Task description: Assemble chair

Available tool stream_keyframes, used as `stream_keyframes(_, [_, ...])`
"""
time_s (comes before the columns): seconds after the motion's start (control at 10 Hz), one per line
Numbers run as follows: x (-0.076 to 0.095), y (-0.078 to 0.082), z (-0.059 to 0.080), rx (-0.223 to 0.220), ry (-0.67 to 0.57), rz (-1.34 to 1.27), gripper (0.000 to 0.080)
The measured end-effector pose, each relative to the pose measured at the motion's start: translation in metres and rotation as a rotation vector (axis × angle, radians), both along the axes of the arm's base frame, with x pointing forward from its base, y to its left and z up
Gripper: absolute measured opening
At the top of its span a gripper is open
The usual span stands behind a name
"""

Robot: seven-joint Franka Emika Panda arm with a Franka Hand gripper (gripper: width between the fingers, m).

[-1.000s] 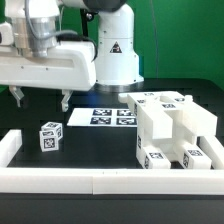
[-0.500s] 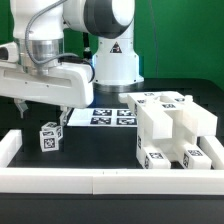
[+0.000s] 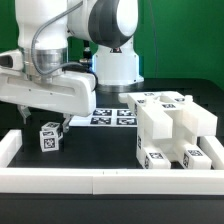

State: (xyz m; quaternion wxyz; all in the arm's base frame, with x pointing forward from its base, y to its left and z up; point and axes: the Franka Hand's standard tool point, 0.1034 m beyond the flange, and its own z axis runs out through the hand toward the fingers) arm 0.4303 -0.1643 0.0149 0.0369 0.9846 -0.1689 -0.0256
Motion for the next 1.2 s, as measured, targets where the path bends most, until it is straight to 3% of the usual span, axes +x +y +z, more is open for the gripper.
stream_keyframes(0.2, [-0.001, -0.001, -0.002, -0.005, 0.003, 0.001, 0.0623])
stream_keyframes(0.4, [-0.001, -0.001, -0.002, -0.005, 0.003, 0.001, 0.0354])
stream_keyframes(0.5, [-0.001, -0.001, -0.002, -0.005, 0.003, 0.001, 0.0354])
stream_keyframes(0.6, [-0.001, -0.001, -0.002, -0.005, 0.003, 0.001, 0.0281])
stream_keyframes(0.9, [-0.001, 0.002, 0.0, -0.002, 0.004, 0.012, 0.0281])
stream_keyframes(1.0, [-0.001, 0.012, 0.006, 0.004, -0.003, 0.043, 0.0281])
stream_keyframes(1.1, [-0.012, 0.02, 0.009, 0.016, 0.0, 0.064, 0.0281])
stream_keyframes(1.2, [-0.028, 0.018, 0.01, 0.019, 0.002, 0.083, 0.0281])
